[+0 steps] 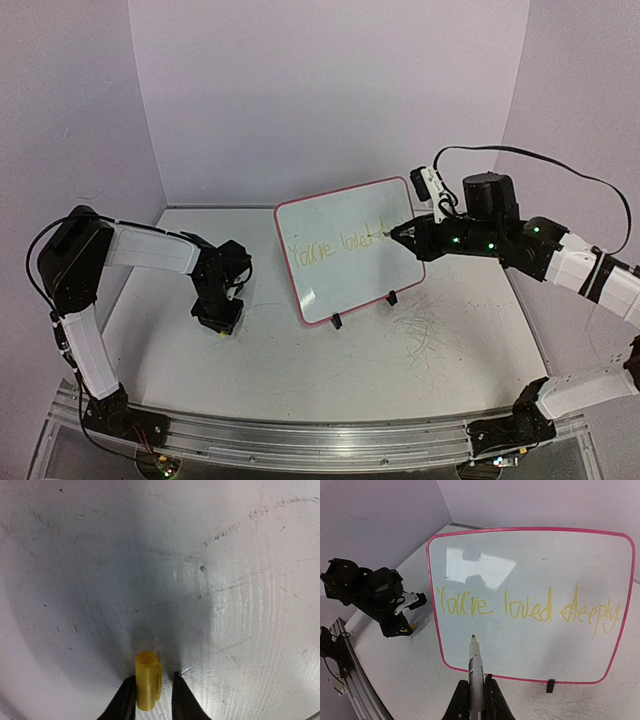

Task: Write a sentence on the whiteboard
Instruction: Pick up the pen cap from the center of the board, then insert the whiteboard marker without the cap into the center of the board.

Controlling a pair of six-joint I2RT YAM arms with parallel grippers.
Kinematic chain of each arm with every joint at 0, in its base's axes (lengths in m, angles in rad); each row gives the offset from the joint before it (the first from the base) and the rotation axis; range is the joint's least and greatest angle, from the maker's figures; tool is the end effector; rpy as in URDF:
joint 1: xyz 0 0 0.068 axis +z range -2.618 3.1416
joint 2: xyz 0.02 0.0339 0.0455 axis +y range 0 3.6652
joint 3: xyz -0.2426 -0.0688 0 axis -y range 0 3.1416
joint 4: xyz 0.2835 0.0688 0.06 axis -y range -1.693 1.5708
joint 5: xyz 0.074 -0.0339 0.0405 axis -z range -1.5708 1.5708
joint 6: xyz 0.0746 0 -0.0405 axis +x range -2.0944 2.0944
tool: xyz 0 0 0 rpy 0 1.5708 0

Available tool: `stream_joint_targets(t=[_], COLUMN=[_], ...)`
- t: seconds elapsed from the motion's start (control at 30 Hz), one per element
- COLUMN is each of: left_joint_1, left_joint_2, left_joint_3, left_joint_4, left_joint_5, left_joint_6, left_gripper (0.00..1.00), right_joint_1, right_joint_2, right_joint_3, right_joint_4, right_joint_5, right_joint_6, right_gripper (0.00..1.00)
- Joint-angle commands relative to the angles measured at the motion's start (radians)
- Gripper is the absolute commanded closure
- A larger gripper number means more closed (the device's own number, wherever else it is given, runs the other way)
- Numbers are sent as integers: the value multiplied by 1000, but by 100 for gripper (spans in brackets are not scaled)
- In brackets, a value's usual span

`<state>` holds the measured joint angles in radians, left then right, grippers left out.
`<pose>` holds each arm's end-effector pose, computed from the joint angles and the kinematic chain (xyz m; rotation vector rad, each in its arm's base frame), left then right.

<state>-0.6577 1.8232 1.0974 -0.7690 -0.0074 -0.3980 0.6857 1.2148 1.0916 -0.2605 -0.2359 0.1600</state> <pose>0.2724 -0.2097 0.0570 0.3973 3.0460 -0.0490 0.2676 0.2415 0.3107 -0.6810 1.9091 0.7777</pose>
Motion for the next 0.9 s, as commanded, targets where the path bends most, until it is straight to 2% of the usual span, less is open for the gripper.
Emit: stream_joint_targets(t=[0.0,0.27,0.33,0.53,0.6,0.73,0.87], left_joint_1=[-2,-3,-2,-39,-161,-467,-550], left_joint_2=[41,-54,-124,-431,-531,-624,-578], left_joint_3=[2,-1,-7,-4,28,-16,-87], left_joint_4=[-19,-31,-42,-51,-3,234,407], left_joint_5=[-3,-56,-69,-82,-155,-264,-314], left_joint_6=[7,-13,-39,-102,-54,212,467], left_gripper=[81,95,99,100,100,100,100], right_joint_1=[0,0,0,0,0,3,28], right_joint_2=[-27,-11,-3,32,58,127,185], right_joint_3=[0,9,16,57,76,103,134], right_joint_4=[33,33,33,29,22,21,20], right_joint_5=[8,18,22,-13,-72,-261,-394], right_joint_6=[-10,-11,-10,-16,-14,1,25], right_gripper=[100,100,100,100,100,100,100])
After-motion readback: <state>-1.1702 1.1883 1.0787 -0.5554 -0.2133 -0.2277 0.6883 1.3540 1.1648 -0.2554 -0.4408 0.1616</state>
